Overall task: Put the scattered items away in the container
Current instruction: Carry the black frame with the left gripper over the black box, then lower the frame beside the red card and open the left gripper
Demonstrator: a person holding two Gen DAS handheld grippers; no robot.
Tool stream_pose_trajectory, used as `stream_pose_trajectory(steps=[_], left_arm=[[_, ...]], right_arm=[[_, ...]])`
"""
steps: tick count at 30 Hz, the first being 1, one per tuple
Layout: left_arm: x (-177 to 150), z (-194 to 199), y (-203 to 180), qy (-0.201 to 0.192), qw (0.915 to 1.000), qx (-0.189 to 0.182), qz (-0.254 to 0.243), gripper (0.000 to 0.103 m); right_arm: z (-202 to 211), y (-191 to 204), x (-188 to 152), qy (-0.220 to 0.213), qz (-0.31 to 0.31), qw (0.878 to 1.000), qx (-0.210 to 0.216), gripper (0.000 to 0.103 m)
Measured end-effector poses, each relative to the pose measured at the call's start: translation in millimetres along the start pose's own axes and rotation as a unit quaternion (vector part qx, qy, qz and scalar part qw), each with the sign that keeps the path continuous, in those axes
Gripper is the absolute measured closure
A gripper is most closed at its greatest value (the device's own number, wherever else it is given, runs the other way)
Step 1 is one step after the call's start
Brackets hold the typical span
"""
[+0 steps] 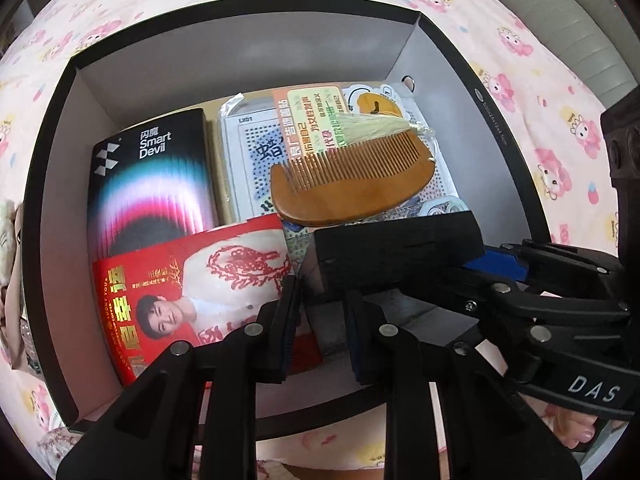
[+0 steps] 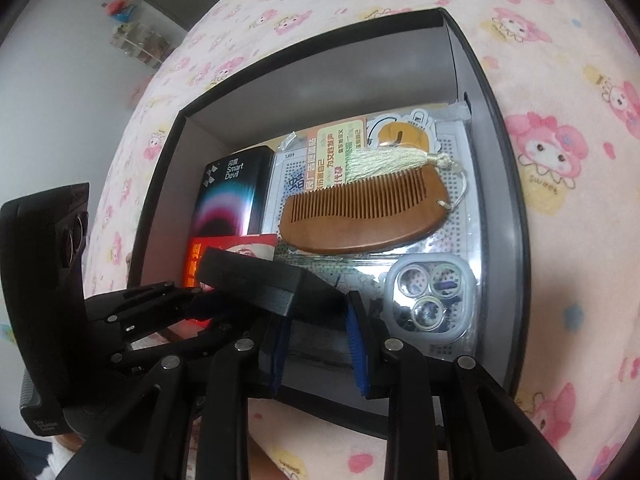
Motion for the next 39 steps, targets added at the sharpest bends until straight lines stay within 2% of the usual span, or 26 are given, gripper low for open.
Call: stream_pose_trajectory(steps=[3, 6, 10, 14, 18, 25, 33, 35, 37, 39], left_arm=[[1, 10, 7, -0.013, 0.9997, -0.017, 0.015, 0.079], [5, 27, 13, -0.045, 0.9984, -0.025, 0.022, 0.072], [15, 32, 11, -0.059, 0.9973, -0.038, 0.022, 0.072], [15, 15, 4, -0.044, 0.9987, -0.026, 0.005, 0.072], [15, 10, 10, -0.029, 0.9994, 0.001, 0.021, 0.074], [20, 23, 20, -0.054, 0.9978, -0.019, 0.033, 0.074], [43, 13, 31, -0.057, 0.9937, -0.054, 0.080, 0.074], [43, 13, 32, -0.055, 0.9935, -0.052, 0.084, 0.074], [42, 13, 31, -0.054, 0.9933, -0.049, 0.090, 0.074], [42, 12, 33, -0.056, 0.9931, -0.042, 0.094, 0.074]], right_arm=[[9, 0, 0, -0.011, -0.004, 1.000, 0.003, 0.079], [32, -4, 4, -0.059, -0.007, 0.998, -0.003, 0.078], [50, -10, 11, -0.098, -0.012, 0.994, -0.038, 0.076], [45, -17, 12, -0.095, -0.011, 0.992, -0.081, 0.076], [46, -20, 13, -0.090, -0.015, 0.993, -0.074, 0.076], [33, -14, 14, -0.077, 0.004, 0.995, -0.056, 0.076], [21, 0, 27, -0.095, 0.047, 0.990, -0.091, 0.074], [21, 1, 32, -0.097, 0.046, 0.992, -0.072, 0.075], [21, 0, 32, -0.087, 0.031, 0.995, -0.032, 0.075], [20, 0, 31, -0.083, 0.029, 0.996, -0.028, 0.075]])
Point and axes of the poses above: each gripper's, at about its wrist camera, not at the fingertips, and z roughly against the way its jaws point, y to its left, x to its top, the point moved 3 cm from there along -z, roughly the way its jaws point, and after that the axes turned 2 degrees about x, right-handed, at the moved point
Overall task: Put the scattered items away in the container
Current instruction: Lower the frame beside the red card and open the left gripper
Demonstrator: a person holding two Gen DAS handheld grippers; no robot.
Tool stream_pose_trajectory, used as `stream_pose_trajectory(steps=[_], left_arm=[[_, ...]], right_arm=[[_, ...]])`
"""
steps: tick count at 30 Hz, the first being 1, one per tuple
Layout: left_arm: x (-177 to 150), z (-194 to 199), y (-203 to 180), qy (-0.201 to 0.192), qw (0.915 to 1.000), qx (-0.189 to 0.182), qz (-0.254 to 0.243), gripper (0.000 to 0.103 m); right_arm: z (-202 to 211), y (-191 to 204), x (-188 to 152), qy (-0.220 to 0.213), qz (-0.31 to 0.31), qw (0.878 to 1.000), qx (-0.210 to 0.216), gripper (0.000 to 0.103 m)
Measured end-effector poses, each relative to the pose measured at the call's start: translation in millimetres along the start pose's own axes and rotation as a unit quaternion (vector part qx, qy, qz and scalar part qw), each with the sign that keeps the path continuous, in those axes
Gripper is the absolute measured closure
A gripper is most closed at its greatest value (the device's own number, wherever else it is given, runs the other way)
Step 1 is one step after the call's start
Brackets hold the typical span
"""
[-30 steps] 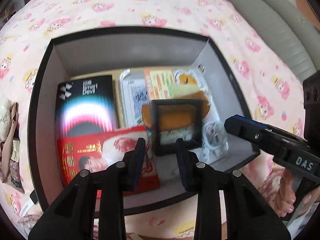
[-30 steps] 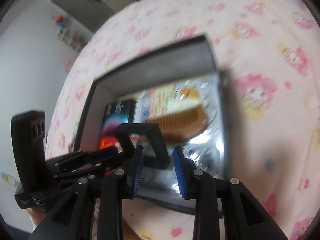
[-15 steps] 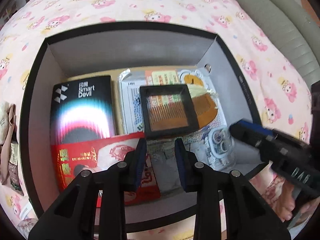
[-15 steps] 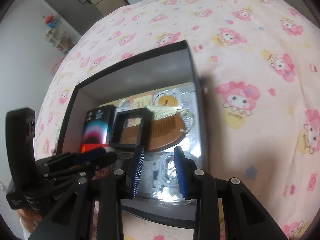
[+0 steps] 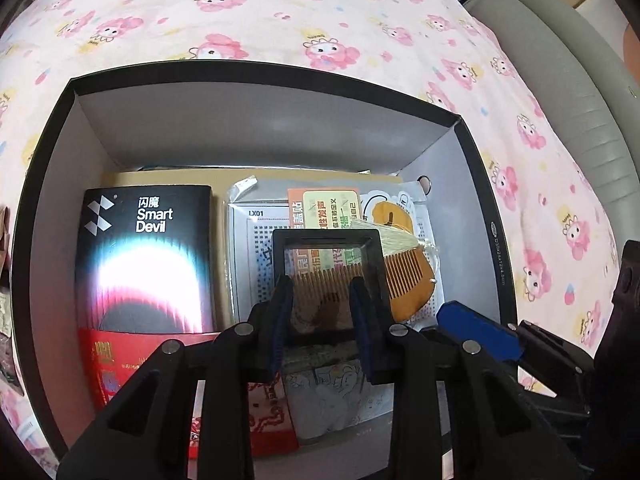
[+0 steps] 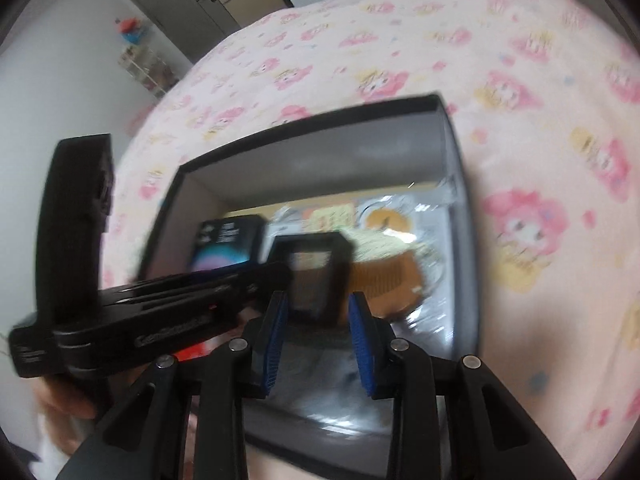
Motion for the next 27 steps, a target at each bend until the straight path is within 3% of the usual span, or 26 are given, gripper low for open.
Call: stream_pose_trajectory(steps=[2, 6, 10, 13, 22, 27], left_arm=[[-2, 4, 6, -0.011, 0.9999, 0.010, 0.007, 0.073], [-9, -2, 9, -0.007, 0.9996, 0.024, 0.013, 0.072], [-12, -18, 5, 0.017, 0.9995, 0.025, 0.006, 0.081], [-19, -10, 5, 0.013, 0.9996, 0.024, -0.005, 0.086], [-53, 35, 16, -0.017, 0.9977, 0.056, -0.035, 0.086], [-70, 43, 28, 0.013, 0.9967, 0.072, -0.036, 0.086]], right_arm=[[0, 3, 0, -0.004, 0.013, 1.000, -0.019, 0.075], [-4, 4, -1, 0.007, 0.008, 1.000, -0.005, 0.075], [-20, 3, -5, 0.040, 0.016, 0.999, -0.006, 0.078], [-25, 3, -8, 0.054, 0.019, 0.998, 0.003, 0.082], [-18, 29, -30, 0.073, 0.050, 0.996, 0.030, 0.082], [-14, 48, -47, 0.096, 0.074, 0.991, 0.047, 0.081]])
Point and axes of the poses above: each gripper's, at about its wrist camera, not at the fingertips, and z roughly against the way its jaws point, y to its left, x to its top, the point moved 3 cm from there along -z, roughly the way its jaws point, and after that the axes turned 2 degrees about x, right-handed, at the moved point
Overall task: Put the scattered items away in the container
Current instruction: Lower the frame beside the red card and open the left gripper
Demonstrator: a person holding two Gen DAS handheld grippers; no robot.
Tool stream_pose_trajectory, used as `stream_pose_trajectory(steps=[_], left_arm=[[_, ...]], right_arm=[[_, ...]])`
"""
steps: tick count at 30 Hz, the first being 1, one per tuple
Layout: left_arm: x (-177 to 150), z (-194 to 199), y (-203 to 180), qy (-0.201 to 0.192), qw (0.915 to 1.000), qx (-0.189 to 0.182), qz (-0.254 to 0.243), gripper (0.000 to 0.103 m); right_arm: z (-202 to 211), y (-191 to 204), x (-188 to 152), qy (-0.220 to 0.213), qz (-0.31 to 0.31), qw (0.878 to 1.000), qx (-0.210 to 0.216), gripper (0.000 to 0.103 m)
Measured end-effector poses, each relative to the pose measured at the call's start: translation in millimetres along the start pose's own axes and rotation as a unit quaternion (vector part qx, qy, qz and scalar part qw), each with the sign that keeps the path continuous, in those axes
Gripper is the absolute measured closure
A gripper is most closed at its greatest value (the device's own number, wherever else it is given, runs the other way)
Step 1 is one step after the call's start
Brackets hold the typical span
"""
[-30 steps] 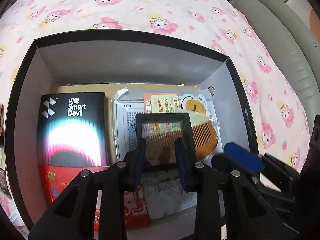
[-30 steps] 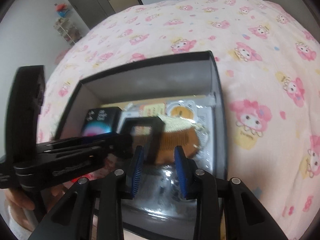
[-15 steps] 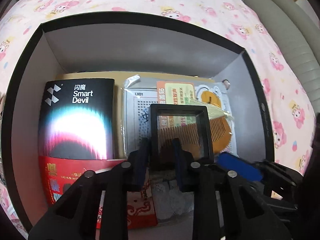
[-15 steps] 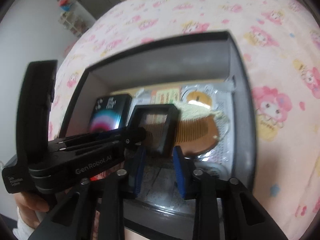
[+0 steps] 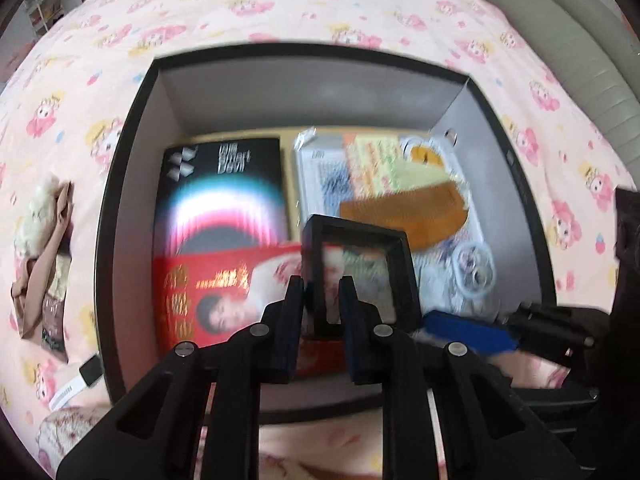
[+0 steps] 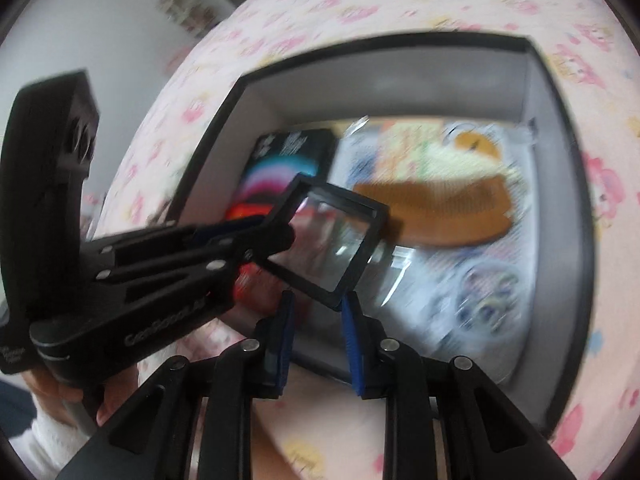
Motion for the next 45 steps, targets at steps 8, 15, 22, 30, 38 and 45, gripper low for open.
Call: stream_pose_trajectory(steps=[8, 15, 22, 30, 38, 45], left_arm=[[-1, -4, 1, 0.007, 0.9999, -0.010, 0.009, 0.086], [11, -5, -16, -0.017, 0.9993, -0.025, -0.022, 0.086], [12, -18, -3, 0.014, 0.9996, 0.022, -0.014, 0.091], [16, 16, 14, -0.021, 0.9994, -0.026, -0.001, 0.091], [21, -21, -23, 0.007, 0.9951, -0.095, -0.026, 0.091], [11, -20, 4, 0.032, 0.9994, -0.010, -0.007, 0.091]], right_arm=[[5, -18, 4, -0.013, -0.043, 0.999, 0.011, 0.081], [31, -33, 17, -0.089, -0.055, 0.993, -0.060, 0.081], [10, -37, 20, -0.057, -0.054, 0.995, -0.069, 0.081], [9, -36, 18, -0.060, -0.051, 0.994, -0.072, 0.081], [0, -36, 16, -0.055, -0.027, 0.989, -0.138, 0.081], [-7, -32, 15, -0.040, -0.025, 0.994, -0.099, 0.081]])
Point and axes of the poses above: each gripper's, at about its wrist camera, not at the fingertips, and z roughly against the way its jaws point, y to its left, x to its top, the point moved 3 cm from there along -z, roughly the way its jaws point, and after that the axes turned 2 degrees about x, right-handed, at the moved point
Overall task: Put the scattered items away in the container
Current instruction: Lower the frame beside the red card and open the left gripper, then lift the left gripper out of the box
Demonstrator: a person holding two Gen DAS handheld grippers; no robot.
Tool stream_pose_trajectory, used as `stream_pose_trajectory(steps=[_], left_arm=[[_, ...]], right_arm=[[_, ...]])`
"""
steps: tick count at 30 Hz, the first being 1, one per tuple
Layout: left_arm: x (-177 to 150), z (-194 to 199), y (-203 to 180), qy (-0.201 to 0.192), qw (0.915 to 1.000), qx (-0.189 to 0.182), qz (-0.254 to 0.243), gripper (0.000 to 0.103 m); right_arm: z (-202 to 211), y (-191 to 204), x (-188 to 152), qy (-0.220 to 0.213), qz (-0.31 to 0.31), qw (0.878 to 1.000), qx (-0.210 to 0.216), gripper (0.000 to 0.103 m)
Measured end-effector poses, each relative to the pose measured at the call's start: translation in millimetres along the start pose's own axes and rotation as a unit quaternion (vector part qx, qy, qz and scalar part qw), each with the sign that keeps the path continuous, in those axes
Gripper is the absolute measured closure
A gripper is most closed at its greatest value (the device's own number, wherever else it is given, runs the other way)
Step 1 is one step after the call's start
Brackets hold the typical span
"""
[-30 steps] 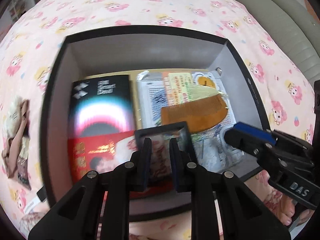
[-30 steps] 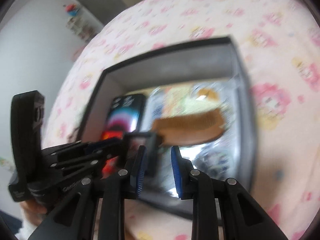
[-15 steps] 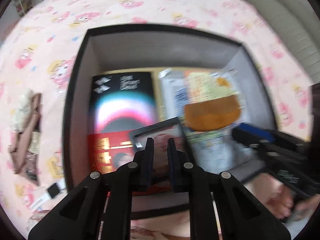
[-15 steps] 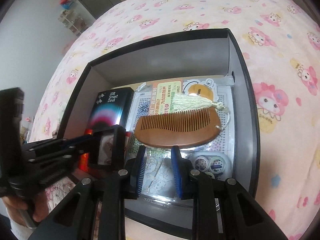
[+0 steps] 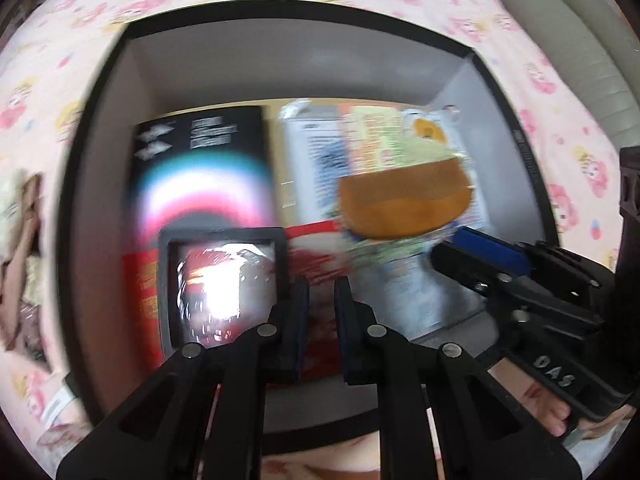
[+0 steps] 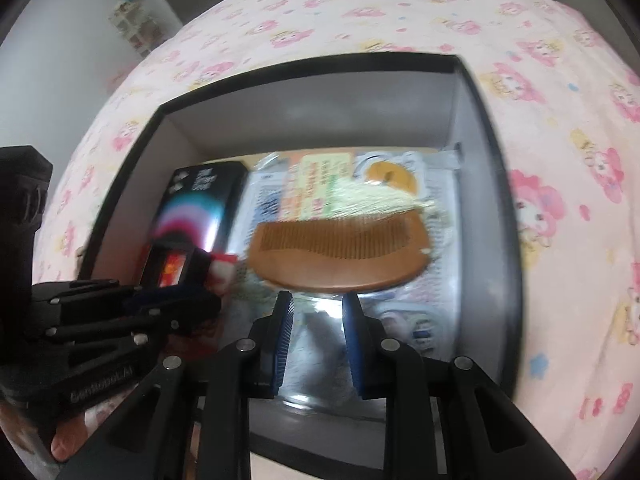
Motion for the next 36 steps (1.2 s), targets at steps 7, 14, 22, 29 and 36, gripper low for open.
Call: stream_pose_trajectory(steps=[7, 14, 22, 29, 36], left_arm=[[1, 15, 25, -0.017, 0.9980, -0.050, 0.035, 0.090], [39, 2, 40, -0.055, 0.9953, -0.029, 0.075, 0.084], [38, 0, 29, -0.004, 0.9970, 0.028, 0.072, 0.083], [23, 2, 20, 0.003, 0.9981, 0.029, 0.055, 0.083], [2, -11, 13, 0.024, 0.9974, -0.007, 0.068, 0.082]], right_arm=[[-13, 17, -8, 0.038, 0.011, 0.999, 0.022, 0.081], [-3, 8, -4, -0.002, -0.001, 1.000, -0.026, 0.081], [-4, -1, 0, 0.009, -0.021, 0.999, -0.031, 0.080], [-5, 3, -3, 0.020, -0.010, 0.999, -0.029, 0.072], [-3, 8, -14, 0.037, -0.010, 0.999, -0.013, 0.060]])
Point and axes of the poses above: each gripper's, at about its wrist camera, not at the fingertips, and z roughly against the way its jaws point, y to its left, x to its top, the point moved 3 cm from there along -z, roughly the way its jaws point, and after that the axes turned 2 degrees about x, right-handed, at the moved point
